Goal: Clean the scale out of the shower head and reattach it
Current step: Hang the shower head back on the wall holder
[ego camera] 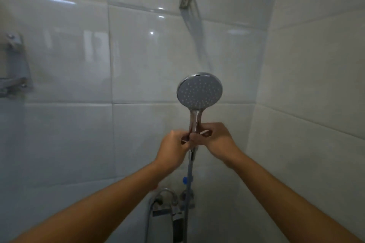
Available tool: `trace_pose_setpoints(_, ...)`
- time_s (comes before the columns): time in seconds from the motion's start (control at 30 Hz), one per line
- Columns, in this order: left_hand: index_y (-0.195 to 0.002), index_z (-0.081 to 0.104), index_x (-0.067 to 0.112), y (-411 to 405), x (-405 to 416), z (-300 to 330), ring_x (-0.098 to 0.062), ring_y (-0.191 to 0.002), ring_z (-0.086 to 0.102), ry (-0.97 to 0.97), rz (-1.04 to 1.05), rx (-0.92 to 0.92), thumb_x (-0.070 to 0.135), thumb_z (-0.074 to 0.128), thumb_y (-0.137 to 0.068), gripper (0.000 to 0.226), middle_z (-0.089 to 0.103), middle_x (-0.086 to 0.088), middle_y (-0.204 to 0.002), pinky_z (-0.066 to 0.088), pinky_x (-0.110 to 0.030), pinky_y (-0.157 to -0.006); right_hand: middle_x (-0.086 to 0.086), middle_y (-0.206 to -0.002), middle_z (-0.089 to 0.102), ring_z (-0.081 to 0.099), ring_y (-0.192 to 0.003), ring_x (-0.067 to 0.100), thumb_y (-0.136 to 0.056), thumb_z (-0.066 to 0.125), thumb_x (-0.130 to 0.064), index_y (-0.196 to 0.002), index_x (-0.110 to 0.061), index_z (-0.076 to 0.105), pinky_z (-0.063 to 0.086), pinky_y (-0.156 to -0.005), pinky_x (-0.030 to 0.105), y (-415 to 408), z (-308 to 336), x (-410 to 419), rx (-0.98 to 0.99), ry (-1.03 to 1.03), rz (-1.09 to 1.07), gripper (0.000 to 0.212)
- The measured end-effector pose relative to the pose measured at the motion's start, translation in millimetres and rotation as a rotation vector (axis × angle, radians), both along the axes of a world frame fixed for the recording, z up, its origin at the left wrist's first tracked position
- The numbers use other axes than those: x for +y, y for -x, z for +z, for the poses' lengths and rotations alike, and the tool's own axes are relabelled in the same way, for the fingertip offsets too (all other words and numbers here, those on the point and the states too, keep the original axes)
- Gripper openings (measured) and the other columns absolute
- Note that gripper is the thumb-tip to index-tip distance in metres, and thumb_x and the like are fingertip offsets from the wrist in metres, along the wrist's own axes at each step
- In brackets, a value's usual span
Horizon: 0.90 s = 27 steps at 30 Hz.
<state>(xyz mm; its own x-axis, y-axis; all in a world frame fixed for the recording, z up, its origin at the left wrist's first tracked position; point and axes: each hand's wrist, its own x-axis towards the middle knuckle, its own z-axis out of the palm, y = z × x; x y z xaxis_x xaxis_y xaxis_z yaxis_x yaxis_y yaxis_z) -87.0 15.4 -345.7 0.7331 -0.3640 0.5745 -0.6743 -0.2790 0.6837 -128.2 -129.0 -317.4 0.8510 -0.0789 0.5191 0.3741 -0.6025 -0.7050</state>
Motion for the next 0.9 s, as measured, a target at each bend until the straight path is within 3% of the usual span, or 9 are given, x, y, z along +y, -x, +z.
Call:
trace_pose_setpoints(0.13, -0.090, 0.077, 0.013, -10, 2, 60, -0.004, -0.065, 0.068, 0.006, 0.007, -0.076, 0.021, 0.067, -0.087, 0.013, 0.073, 0.004, -0.074, 0.060, -0.028, -0.067, 0.004, -0.079, 0.076, 0.072, -0.073, 0.018, -0.077, 0.079, -0.023, -0.089, -0.013, 0.077, 0.057, -0.068, 0.032, -7, 60, 2, -0.075, 0.096, -0.046, 0.016)
trace_pose_setpoints(0.27, -0.086, 0.077, 0.011, -24, 5, 121, -0.018, -0.067, 0.071, -0.013, 0.059, -0.157, 0.024, 0.069, -0.085, 0.015, 0.074, -0.005, -0.073, 0.061, -0.043, -0.067, 0.006, -0.078, 0.075, 0.072, -0.071, 0.019, -0.078, 0.078, -0.021, -0.087, -0.011, 0.077, 0.059, -0.069, 0.035, -10, 119, 7, -0.208, 0.163, -0.067, 0.014)
trace_pose_setpoints(0.4, -0.082, 0.075, 0.005, -27, 7, 189, -0.025, -0.066, 0.071, -0.036, 0.095, -0.248, 0.026, 0.068, -0.085, 0.022, 0.073, -0.012, -0.073, 0.061, -0.045, -0.066, 0.007, -0.077, 0.074, 0.071, -0.070, 0.019, -0.078, 0.077, -0.020, -0.087, -0.008, 0.076, 0.059, -0.071, 0.041, -16, 182, 8, -0.313, 0.200, -0.072, 0.015)
trace_pose_setpoints(0.5, -0.081, 0.074, 0.004, -25, 6, 239, -0.024, -0.064, 0.071, -0.053, 0.131, -0.328, 0.030, 0.069, -0.085, 0.027, 0.073, -0.014, -0.073, 0.061, -0.044, -0.064, 0.003, -0.076, 0.072, 0.068, -0.066, 0.010, -0.080, 0.076, -0.018, -0.090, -0.007, 0.075, 0.056, -0.061, 0.025, -15, 227, 8, -0.389, 0.223, -0.056, 0.015)
trace_pose_setpoints(0.6, -0.083, 0.073, 0.004, -22, 6, 284, -0.022, -0.067, 0.072, -0.067, 0.148, -0.369, 0.031, 0.070, -0.084, 0.027, 0.074, -0.013, -0.078, 0.062, -0.041, -0.065, -0.002, -0.073, 0.069, 0.063, -0.061, 0.002, -0.083, 0.073, -0.014, -0.093, -0.003, 0.074, 0.043, -0.049, 0.009, -14, 268, 8, -0.448, 0.221, -0.041, 0.015)
trace_pose_setpoints(0.67, -0.083, 0.074, 0.004, -19, 6, 311, -0.023, -0.068, 0.072, -0.076, 0.175, -0.419, 0.032, 0.073, -0.080, 0.028, 0.074, -0.013, -0.079, 0.062, -0.040, -0.065, 0.002, -0.075, 0.070, 0.066, -0.063, 0.010, -0.082, 0.074, -0.014, -0.094, -0.003, 0.073, 0.048, -0.051, 0.013, -17, 293, 8, -0.485, 0.198, -0.063, 0.016)
trace_pose_setpoints(0.73, -0.084, 0.075, 0.004, -19, 6, 335, -0.026, -0.069, 0.072, -0.086, 0.214, -0.459, 0.033, 0.074, -0.079, 0.029, 0.074, -0.014, -0.080, 0.062, -0.042, -0.064, 0.007, -0.080, 0.072, 0.071, -0.072, 0.020, -0.081, 0.075, -0.011, -0.094, -0.002, 0.073, 0.059, -0.065, 0.029, -21, 315, 7, -0.518, 0.168, -0.056, 0.016)
trace_pose_setpoints(0.8, -0.085, 0.075, 0.004, -20, 6, 354, -0.029, -0.073, 0.072, -0.079, 0.241, -0.488, 0.033, 0.074, -0.079, 0.029, 0.074, -0.016, -0.081, 0.061, -0.045, -0.067, 0.009, -0.081, 0.072, 0.072, -0.077, 0.025, -0.081, 0.075, -0.009, -0.093, -0.003, 0.073, 0.061, -0.075, 0.041, -27, 333, 7, -0.549, 0.149, -0.045, 0.013)
trace_pose_setpoints(0.9, -0.084, 0.075, 0.004, -22, 4, 375, -0.033, -0.077, 0.070, -0.056, 0.267, -0.539, 0.036, 0.075, -0.078, 0.032, 0.073, -0.018, -0.082, 0.059, -0.048, -0.069, 0.008, -0.083, 0.072, 0.072, -0.077, 0.023, -0.082, 0.074, -0.011, -0.092, -0.005, 0.073, 0.060, -0.075, 0.041, -37, 354, 8, -0.608, 0.133, -0.073, 0.012)
